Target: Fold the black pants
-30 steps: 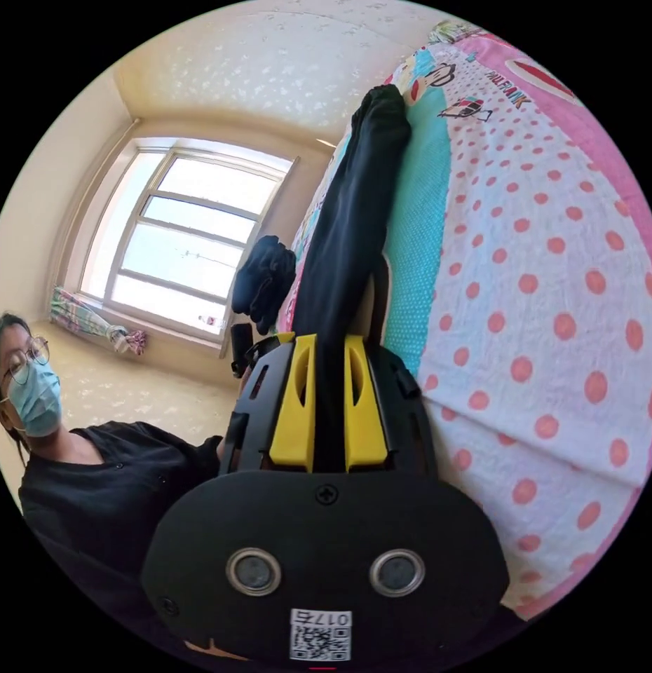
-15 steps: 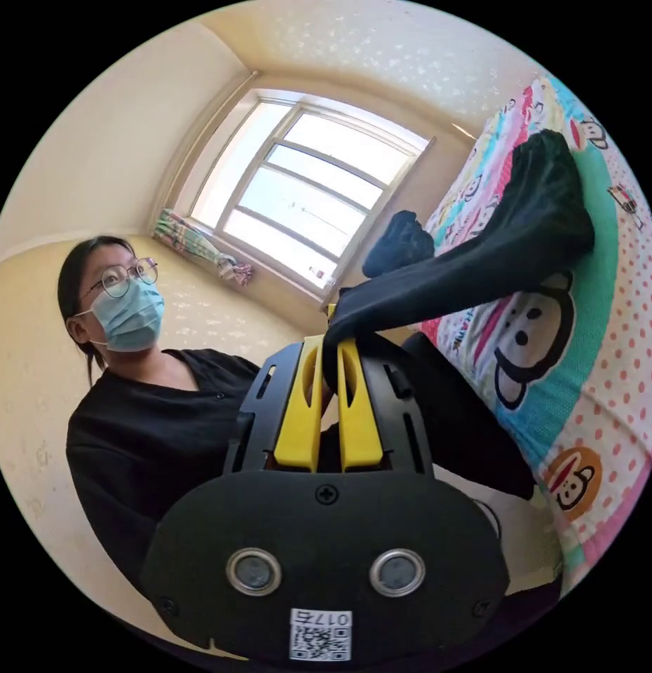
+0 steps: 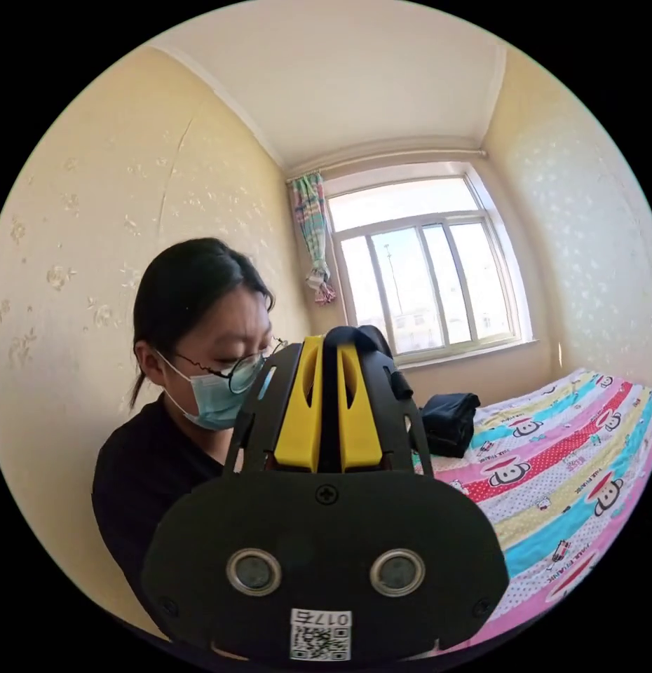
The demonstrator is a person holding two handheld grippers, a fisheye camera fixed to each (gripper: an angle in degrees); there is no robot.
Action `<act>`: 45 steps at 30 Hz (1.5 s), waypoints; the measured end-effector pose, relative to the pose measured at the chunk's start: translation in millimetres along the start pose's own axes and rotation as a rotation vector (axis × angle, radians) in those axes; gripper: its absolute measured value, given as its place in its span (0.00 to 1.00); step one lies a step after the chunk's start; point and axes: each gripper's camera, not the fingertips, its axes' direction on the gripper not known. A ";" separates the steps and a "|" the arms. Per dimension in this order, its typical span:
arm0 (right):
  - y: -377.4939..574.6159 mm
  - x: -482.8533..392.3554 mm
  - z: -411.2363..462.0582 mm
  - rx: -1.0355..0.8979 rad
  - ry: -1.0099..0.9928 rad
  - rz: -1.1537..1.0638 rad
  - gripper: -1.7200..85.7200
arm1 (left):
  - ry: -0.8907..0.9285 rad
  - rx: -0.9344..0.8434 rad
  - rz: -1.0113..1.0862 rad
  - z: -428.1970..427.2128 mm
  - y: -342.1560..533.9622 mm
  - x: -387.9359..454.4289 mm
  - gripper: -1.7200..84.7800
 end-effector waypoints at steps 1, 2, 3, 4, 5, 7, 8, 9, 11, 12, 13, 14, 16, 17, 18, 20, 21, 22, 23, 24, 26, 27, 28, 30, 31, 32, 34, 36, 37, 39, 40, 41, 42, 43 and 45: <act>-15.2 -6.5 -2.7 0.006 0.025 -0.035 0.03 | 0.002 0.005 0.000 4.8 -13.5 0.7 0.07; -29.2 -9.9 -5.4 0.008 0.061 -0.056 0.03 | -0.004 0.003 -0.003 7.3 -20.1 -0.5 0.07; -35.4 -9.6 -6.7 0.008 0.083 -0.056 0.03 | -0.035 -0.006 -0.013 11.9 -32.0 -5.5 0.07; -46.4 -5.0 -9.6 0.005 0.139 -0.034 0.03 | -0.084 -0.018 -0.041 15.6 -41.3 -15.7 0.07; -55.2 5.0 -13.5 0.000 0.198 0.000 0.03 | -0.105 -0.029 -0.060 17.8 -44.9 -22.8 0.07; -62.9 32.4 -21.1 -0.010 0.263 0.064 0.03 | -0.132 -0.071 -0.161 26.9 -50.6 -67.0 0.07; -62.7 58.7 -27.8 -0.004 0.291 0.123 0.03 | -0.126 -0.073 -0.196 28.5 -49.3 -81.4 0.07; -60.9 74.1 -31.6 0.001 0.299 0.156 0.03 | -0.114 -0.074 -0.274 31.2 -43.8 -113.1 0.07; -46.2 140.0 -45.8 0.018 0.323 0.251 0.03 | -0.100 -0.071 -0.387 34.4 -31.3 -163.4 0.07; -41.5 156.9 -48.7 0.022 0.338 0.262 0.03 | -0.105 -0.069 -0.457 36.6 -21.8 -197.7 0.07; -33.3 188.6 -52.3 0.018 0.383 0.282 0.03 | -0.133 -0.060 -0.505 37.7 -13.5 -228.4 0.07; -26.9 218.9 -53.6 0.004 0.455 0.294 0.03 | -0.161 -0.057 -0.518 38.6 -10.1 -241.4 0.07; -17.2 261.8 -50.1 -0.047 0.605 0.285 0.03 | -0.301 -0.083 -0.496 46.3 -2.0 -280.3 0.07; -6.5 290.7 -48.5 -0.047 0.657 0.334 0.03 | -0.329 -0.101 -0.492 49.3 0.3 -289.0 0.07; -0.4 303.5 -47.3 -0.046 0.668 0.355 0.03 | -0.380 -0.139 -0.496 54.3 7.4 -304.9 0.07; 33.2 347.0 -37.5 -0.109 0.729 0.433 0.03 | -0.472 -0.211 -0.540 60.3 27.6 -324.3 0.07; 44.5 355.5 -34.5 -0.129 0.743 0.448 0.03 | -0.508 -0.263 -0.542 64.7 46.2 -332.1 0.07; 70.7 369.1 -29.9 -0.158 0.755 0.475 0.03 | -0.521 -0.300 -0.538 67.4 68.5 -335.8 0.07; 98.2 379.3 -26.6 -0.187 0.743 0.510 0.03 | -0.517 -0.314 -0.546 68.1 80.1 -336.8 0.07; 112.5 383.2 -25.4 -0.199 0.732 0.531 0.03 | -0.501 -0.346 -0.562 69.2 105.9 -336.0 0.07; 173.1 383.8 -20.6 -0.227 0.648 0.582 0.03 | -0.466 -0.375 -0.578 69.9 147.0 -325.1 0.07; 188.0 381.0 -19.1 -0.236 0.620 0.587 0.03 | -0.434 -0.379 -0.584 68.9 174.0 -312.5 0.07; 217.5 372.9 -16.0 -0.260 0.565 0.599 0.03 | -0.401 -0.382 -0.608 67.9 200.3 -298.4 0.07; 260.3 357.7 -10.7 -0.296 0.499 0.615 0.04 | -0.369 -0.384 -0.646 69.2 239.2 -273.3 0.07; 289.1 347.9 -6.7 -0.324 0.479 0.635 0.04 | -0.368 -0.392 -0.675 73.5 263.9 -256.2 0.07; 316.7 341.1 -3.8 -0.349 0.482 0.675 0.04 | -0.376 -0.399 -0.691 76.8 275.7 -248.2 0.07; 355.0 336.1 -1.1 -0.381 0.497 0.744 0.04 | -0.440 -0.459 -0.740 94.7 315.5 -223.8 0.07; 386.7 335.5 -4.9 -0.352 0.481 0.805 0.05 | -0.486 -0.469 -0.777 104.2 336.0 -213.6 0.08; 402.8 337.7 -11.7 -0.296 0.458 0.854 0.05 | -0.494 -0.433 -0.807 105.4 344.3 -210.3 0.09; 419.7 343.8 -24.7 -0.203 0.388 0.928 0.06 | -0.467 -0.365 -0.857 103.7 351.8 -212.0 0.11; 427.7 350.2 -33.9 -0.161 0.339 0.984 0.07 | -0.414 -0.340 -0.893 103.4 354.2 -218.5 0.14; 434.3 357.2 -44.6 -0.126 0.312 1.050 0.08 | -0.376 -0.329 -0.909 103.8 354.3 -222.4 0.15; 436.5 360.0 -50.5 -0.104 0.315 1.075 0.09 | -0.294 -0.300 -0.941 104.3 352.5 -230.3 0.19; 437.8 364.1 -62.4 -0.057 0.334 1.089 0.11 | -0.267 -0.284 -0.972 104.0 347.9 -235.8 0.23; 439.7 373.1 -78.1 0.000 0.358 1.115 0.15 | -0.335 -0.272 -0.969 101.3 336.1 -239.4 0.26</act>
